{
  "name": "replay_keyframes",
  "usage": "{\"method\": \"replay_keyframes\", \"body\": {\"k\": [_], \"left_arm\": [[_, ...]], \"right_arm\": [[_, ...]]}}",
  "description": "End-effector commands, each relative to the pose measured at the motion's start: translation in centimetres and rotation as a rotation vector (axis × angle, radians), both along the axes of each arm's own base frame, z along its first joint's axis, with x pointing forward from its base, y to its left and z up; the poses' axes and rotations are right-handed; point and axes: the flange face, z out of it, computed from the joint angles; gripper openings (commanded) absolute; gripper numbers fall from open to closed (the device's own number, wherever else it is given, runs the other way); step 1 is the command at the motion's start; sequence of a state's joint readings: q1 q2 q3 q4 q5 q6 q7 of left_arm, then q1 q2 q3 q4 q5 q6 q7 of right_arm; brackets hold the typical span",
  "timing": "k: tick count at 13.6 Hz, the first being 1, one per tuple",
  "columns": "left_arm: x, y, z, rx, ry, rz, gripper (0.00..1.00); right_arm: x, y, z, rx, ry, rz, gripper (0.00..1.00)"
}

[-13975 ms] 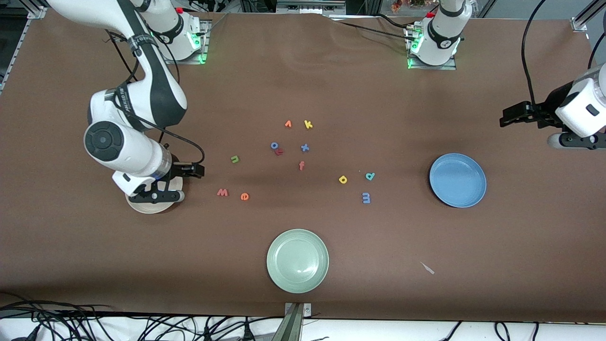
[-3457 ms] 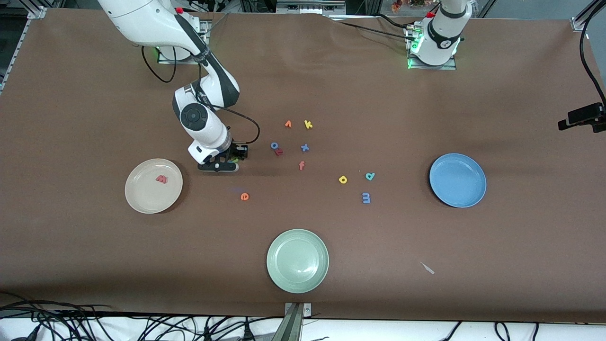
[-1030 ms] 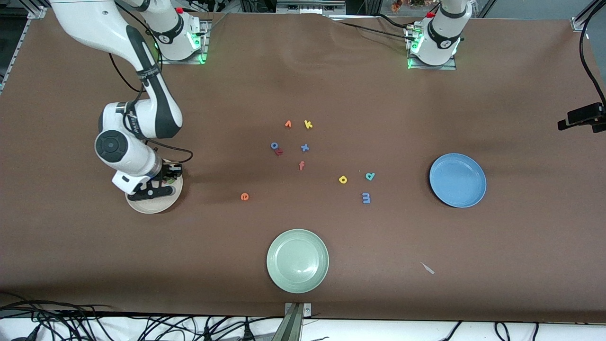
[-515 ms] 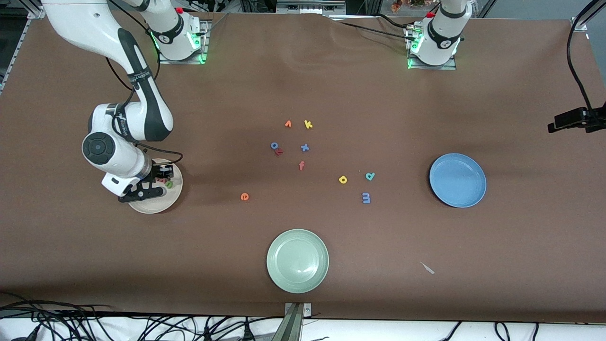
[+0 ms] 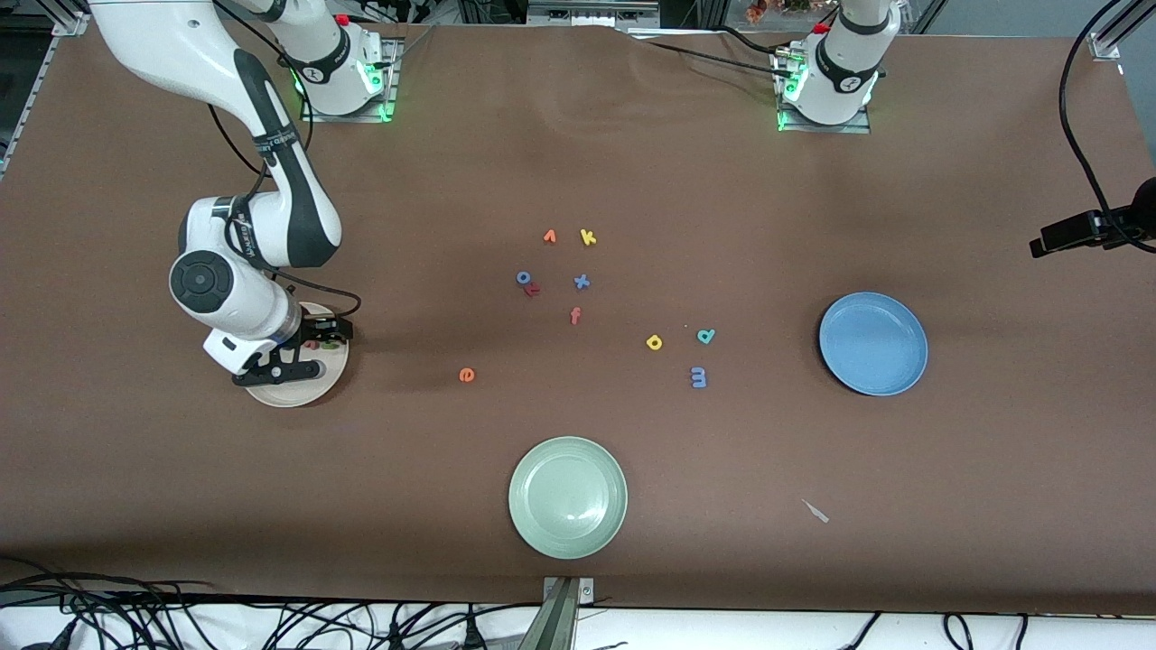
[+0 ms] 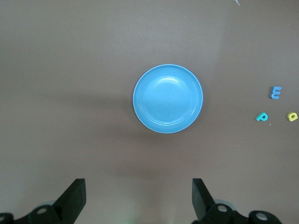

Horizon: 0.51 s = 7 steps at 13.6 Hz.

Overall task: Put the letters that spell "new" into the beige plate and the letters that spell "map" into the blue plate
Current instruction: 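Move the right gripper to the orange e while the left gripper reaches letters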

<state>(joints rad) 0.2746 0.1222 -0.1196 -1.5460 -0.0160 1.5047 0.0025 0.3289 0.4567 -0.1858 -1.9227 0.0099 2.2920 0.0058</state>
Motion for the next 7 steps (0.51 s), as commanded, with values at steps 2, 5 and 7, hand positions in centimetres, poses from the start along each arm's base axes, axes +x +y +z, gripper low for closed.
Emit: {"method": "replay_keyframes", "body": {"k": [2,5,7], "left_arm": [[-0.1,-2.5,1.2,0.051,0.005,0.071,1.00],[0.1,-4.4,1.3,0.048,0.004,0.054,1.00],[0.1,-6.0,1.4,0.041,0.001,0.030,1.00]], "right_arm": [[0.2,1.3,0.8,0.006,0.001,-0.020,1.00],[-0.1,4.5,1.0,0.001,-0.013,-0.053,1.00],[-0.6,6.6,0.9,-0.004,-0.019,-0.098,1.00]]}}
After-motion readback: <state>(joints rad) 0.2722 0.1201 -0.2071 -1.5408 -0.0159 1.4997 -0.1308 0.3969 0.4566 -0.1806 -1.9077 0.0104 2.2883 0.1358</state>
